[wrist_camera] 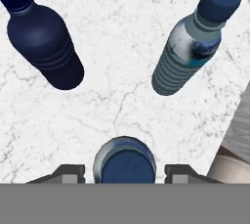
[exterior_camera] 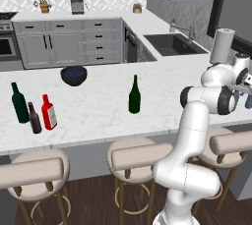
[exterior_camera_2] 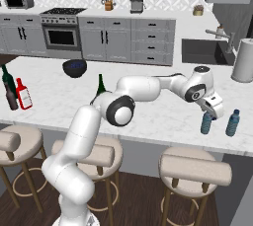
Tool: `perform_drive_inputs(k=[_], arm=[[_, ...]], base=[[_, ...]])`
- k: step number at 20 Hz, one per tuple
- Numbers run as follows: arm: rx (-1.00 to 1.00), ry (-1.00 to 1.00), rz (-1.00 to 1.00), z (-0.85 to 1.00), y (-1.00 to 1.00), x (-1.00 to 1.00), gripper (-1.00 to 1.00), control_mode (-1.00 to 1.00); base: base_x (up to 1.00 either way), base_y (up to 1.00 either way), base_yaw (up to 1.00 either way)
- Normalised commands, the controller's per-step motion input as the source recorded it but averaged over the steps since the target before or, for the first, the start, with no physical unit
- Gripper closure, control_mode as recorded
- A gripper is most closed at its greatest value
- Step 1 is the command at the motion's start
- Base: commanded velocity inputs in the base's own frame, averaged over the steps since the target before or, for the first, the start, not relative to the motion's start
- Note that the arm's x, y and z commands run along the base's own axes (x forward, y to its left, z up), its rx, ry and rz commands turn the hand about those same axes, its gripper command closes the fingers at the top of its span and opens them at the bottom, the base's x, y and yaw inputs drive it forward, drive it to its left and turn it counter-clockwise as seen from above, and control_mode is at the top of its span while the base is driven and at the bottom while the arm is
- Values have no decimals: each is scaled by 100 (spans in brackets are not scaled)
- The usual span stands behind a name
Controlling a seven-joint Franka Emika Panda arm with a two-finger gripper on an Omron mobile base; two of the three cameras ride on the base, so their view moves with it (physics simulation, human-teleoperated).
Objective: Move the plastic bottles in the middle to the plastics group, and the glass bottles in the middle to the glass group.
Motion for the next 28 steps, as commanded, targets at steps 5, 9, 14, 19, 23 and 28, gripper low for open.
perform_drive_inputs(k=[5,9,14,19,23,28], arm=[[0,0,0,0,0,0,-100,-100],[0,0,0,0,1,0,-100,-100],[0,0,0,22,1,0,-100,-100],[0,0,0,19,0,-14,-100,-100],[-1,-8,1,0,18,-72,-100,-100],[-3,-11,7,0,66,-55,-100,-100]], base=[[0,0,0],[0,0,0],[0,0,0],[0,0,0],[0,0,0],[0,0,0]])
